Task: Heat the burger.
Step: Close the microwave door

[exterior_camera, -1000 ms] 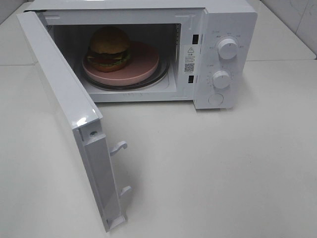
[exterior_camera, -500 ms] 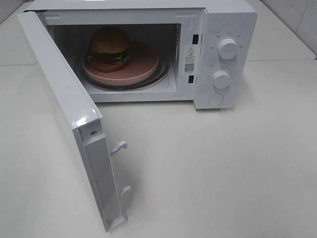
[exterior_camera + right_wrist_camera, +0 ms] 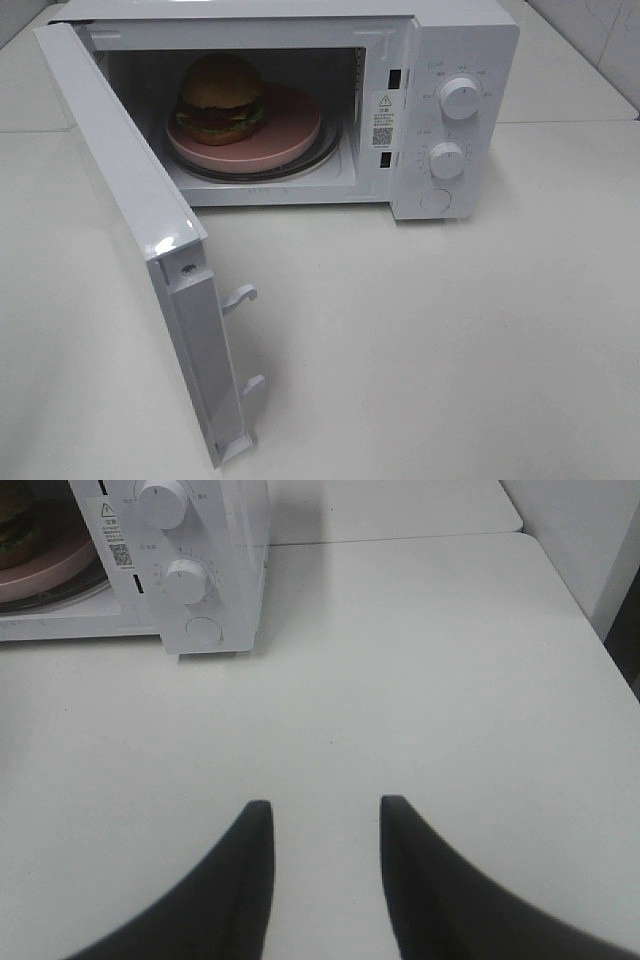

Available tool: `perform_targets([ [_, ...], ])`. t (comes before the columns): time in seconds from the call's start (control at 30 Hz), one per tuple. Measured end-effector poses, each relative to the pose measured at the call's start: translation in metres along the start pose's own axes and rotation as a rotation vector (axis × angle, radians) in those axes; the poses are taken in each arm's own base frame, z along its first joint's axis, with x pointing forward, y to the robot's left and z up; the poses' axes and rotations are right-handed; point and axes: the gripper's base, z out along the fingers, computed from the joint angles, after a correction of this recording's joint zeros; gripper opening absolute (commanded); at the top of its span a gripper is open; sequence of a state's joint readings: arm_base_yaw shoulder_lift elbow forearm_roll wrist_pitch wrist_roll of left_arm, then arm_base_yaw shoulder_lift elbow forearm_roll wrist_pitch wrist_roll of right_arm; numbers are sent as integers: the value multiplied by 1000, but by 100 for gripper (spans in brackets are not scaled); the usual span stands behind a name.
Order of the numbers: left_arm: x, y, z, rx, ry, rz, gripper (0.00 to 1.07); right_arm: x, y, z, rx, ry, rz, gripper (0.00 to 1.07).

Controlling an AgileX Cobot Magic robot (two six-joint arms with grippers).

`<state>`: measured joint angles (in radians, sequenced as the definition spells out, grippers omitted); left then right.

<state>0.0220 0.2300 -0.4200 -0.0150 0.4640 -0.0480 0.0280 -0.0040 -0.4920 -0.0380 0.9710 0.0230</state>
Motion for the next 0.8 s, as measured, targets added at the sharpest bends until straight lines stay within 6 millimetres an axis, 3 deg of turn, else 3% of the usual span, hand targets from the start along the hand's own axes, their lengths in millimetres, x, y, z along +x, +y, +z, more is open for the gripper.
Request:
perform_targets([
  [0.03, 5, 0, 9, 0, -18, 16, 4, 0, 0, 0, 0, 0, 0, 38],
  [0.1, 8, 1, 14, 1, -31, 16, 0, 0, 0, 0, 0, 0, 0, 38],
  [0.33, 22, 2, 36, 2, -110, 3, 0, 0, 0, 0, 0, 0, 0, 38],
  [0.8, 53, 5, 77, -6, -62, -11, 0, 0, 0, 0, 0, 0, 0, 38],
])
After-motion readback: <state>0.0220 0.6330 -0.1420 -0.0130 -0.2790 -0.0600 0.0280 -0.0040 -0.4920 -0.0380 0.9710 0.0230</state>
